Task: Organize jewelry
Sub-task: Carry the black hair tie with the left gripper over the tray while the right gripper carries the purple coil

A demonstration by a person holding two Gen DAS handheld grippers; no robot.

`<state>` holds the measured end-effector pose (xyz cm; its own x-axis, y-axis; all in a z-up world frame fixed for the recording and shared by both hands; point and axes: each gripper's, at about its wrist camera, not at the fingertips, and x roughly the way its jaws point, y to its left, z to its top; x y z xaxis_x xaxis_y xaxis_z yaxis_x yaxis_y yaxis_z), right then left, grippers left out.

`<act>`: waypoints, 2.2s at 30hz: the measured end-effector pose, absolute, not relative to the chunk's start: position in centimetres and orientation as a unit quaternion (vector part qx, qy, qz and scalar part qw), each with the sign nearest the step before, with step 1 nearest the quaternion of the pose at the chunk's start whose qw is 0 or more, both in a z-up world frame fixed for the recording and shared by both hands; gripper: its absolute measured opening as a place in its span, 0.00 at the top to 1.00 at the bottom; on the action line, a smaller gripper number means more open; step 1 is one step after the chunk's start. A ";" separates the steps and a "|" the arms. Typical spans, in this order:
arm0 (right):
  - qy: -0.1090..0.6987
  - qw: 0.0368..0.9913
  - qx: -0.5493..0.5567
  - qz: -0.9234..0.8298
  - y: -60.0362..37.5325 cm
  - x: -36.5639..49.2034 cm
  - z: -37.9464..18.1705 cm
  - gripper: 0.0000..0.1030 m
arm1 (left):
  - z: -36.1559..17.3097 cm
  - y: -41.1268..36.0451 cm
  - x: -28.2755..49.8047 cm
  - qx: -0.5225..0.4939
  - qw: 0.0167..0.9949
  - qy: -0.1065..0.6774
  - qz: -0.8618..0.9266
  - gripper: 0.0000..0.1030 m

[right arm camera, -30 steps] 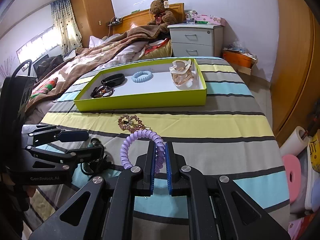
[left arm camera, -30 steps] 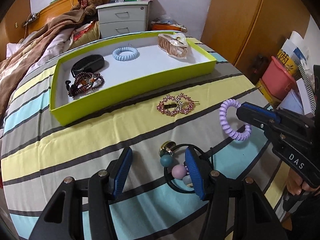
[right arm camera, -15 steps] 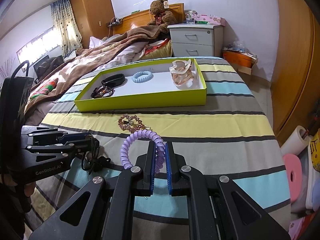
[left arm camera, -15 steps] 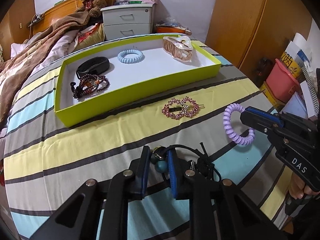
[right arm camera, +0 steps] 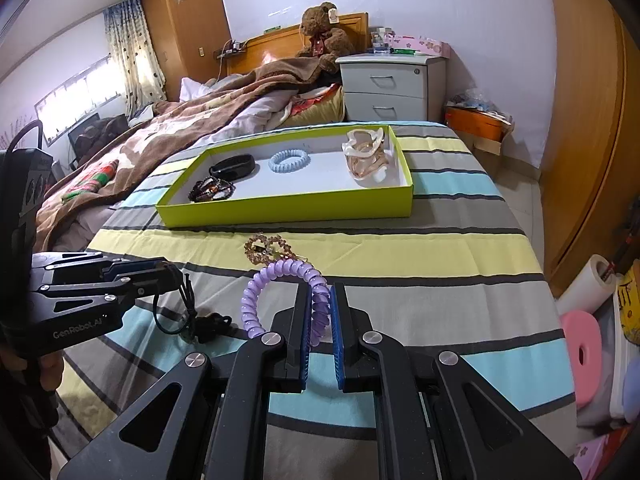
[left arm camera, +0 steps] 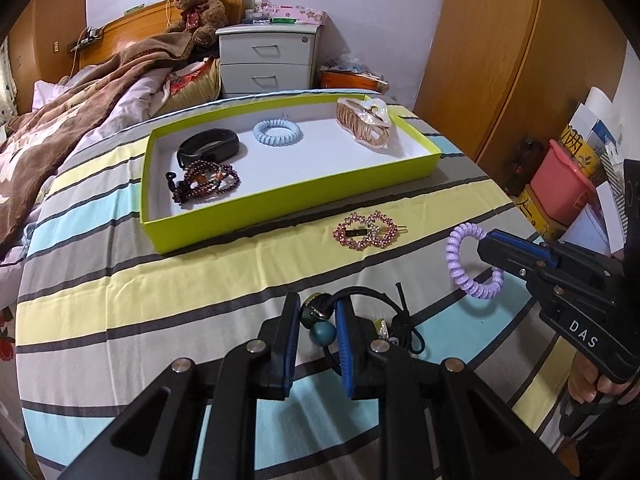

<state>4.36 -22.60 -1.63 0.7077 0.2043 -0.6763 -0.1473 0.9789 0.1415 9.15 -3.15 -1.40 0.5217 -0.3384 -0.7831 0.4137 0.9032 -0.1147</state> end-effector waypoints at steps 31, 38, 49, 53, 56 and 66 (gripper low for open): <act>0.332 0.939 0.043 0.079 -22.9 7.3 4.0 0.91 | 4.6 -1.8 11.2 0.004 0.895 0.390 -0.217 0.82; 0.341 0.937 0.036 0.072 -22.4 11.2 4.3 0.91 | 5.4 -1.8 14.9 -0.002 0.897 0.393 -0.204 0.82; 0.374 0.925 0.035 0.061 -21.8 16.9 1.9 0.91 | 4.0 -2.5 21.0 0.008 0.890 0.416 -0.187 0.82; 0.389 0.919 0.031 0.060 -21.8 18.3 0.6 0.91 | 2.6 -2.9 22.8 0.012 0.884 0.431 -0.181 0.82; 0.398 0.915 0.028 0.063 -21.6 19.0 -0.3 0.91 | 1.3 -3.4 23.7 0.016 0.877 0.444 -0.180 0.82; 0.421 0.904 0.013 0.068 -21.2 20.3 -2.2 0.91 | -1.3 -4.0 25.5 0.018 0.865 0.471 -0.174 0.82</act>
